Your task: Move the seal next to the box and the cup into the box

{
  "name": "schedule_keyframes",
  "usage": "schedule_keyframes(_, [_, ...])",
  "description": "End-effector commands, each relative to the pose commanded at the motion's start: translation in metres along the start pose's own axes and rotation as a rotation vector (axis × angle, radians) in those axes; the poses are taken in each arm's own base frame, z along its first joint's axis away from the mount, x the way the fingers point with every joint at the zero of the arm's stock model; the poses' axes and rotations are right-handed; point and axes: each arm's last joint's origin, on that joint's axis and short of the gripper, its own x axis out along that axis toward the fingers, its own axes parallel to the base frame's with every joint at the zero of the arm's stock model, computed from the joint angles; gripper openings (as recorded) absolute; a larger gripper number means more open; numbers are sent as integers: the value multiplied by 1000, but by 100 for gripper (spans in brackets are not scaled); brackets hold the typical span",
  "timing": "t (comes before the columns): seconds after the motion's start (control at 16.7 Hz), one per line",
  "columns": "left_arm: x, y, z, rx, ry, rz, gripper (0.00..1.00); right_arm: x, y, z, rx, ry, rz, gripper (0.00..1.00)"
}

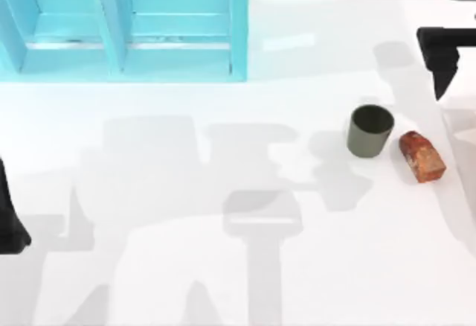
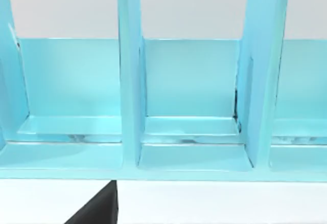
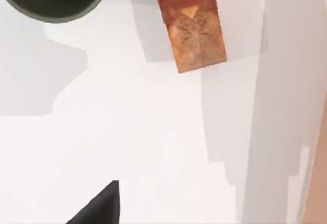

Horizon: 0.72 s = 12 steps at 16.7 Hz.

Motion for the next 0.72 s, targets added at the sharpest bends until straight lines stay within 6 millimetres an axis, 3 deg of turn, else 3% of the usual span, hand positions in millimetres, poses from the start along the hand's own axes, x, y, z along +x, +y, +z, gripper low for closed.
schedule_keyframes(0.24, [0, 0, 0, 0, 0, 0, 100, 7, 9, 10, -1, -3, 1, 100])
schedule_keyframes(0.54, [0, 0, 0, 0, 0, 0, 100, 51, 49, 48, 1, 11, 0, 100])
schedule_keyframes(0.72, [0, 0, 0, 0, 0, 0, 100, 60, 61, 55, -1, 1, 3, 100])
